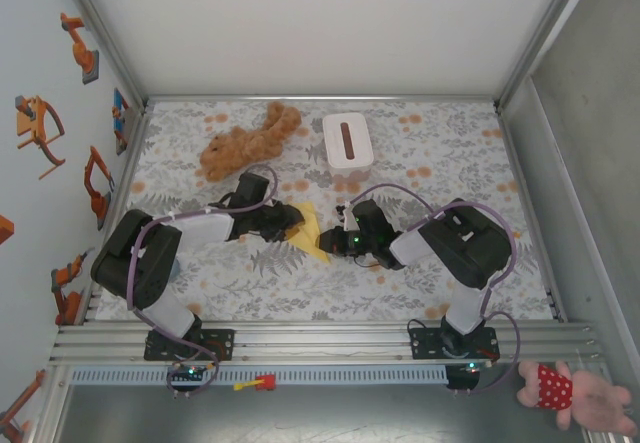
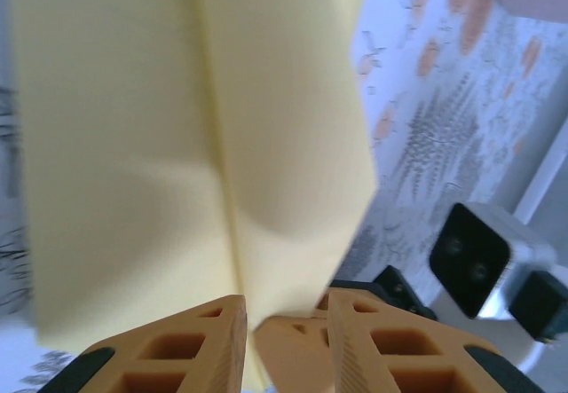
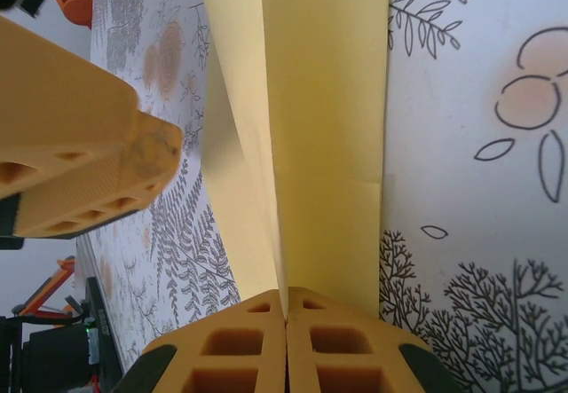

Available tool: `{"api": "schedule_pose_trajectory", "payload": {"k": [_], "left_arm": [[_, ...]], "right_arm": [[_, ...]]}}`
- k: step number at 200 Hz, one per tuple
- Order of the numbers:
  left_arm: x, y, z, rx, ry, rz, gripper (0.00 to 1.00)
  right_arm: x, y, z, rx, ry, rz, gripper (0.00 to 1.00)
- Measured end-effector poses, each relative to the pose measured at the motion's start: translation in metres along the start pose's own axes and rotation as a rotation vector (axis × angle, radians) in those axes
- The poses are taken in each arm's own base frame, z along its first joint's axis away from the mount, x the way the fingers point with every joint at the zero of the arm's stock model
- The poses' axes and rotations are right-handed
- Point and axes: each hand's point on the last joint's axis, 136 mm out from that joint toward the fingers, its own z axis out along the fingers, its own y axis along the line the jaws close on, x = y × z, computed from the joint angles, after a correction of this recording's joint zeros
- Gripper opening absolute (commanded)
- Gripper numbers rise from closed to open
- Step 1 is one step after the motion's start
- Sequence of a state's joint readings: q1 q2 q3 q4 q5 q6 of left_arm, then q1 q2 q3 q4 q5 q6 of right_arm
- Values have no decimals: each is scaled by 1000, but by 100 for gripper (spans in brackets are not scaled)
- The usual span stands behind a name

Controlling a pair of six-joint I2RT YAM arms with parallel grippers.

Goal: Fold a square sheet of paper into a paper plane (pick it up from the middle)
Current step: Fourth fold the wing at the center of the table.

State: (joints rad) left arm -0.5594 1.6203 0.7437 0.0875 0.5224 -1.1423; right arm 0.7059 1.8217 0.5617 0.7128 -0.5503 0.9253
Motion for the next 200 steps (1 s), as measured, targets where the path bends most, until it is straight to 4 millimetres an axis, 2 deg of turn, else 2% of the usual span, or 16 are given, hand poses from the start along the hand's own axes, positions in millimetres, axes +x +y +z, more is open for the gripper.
{"api": "schedule_pose_trajectory", "payload": {"k": [46,110,200], "left_arm": [[0,-20,8,51,35,50,21],[4,-15,31,51,102,46,16],[3,-13,36,53,114,44,15]], "right_arm": [[0,0,0,-2,0,3,7],[0,0,0,-4,1,4,7],[0,4,-1,-20,0,13,16]]}}
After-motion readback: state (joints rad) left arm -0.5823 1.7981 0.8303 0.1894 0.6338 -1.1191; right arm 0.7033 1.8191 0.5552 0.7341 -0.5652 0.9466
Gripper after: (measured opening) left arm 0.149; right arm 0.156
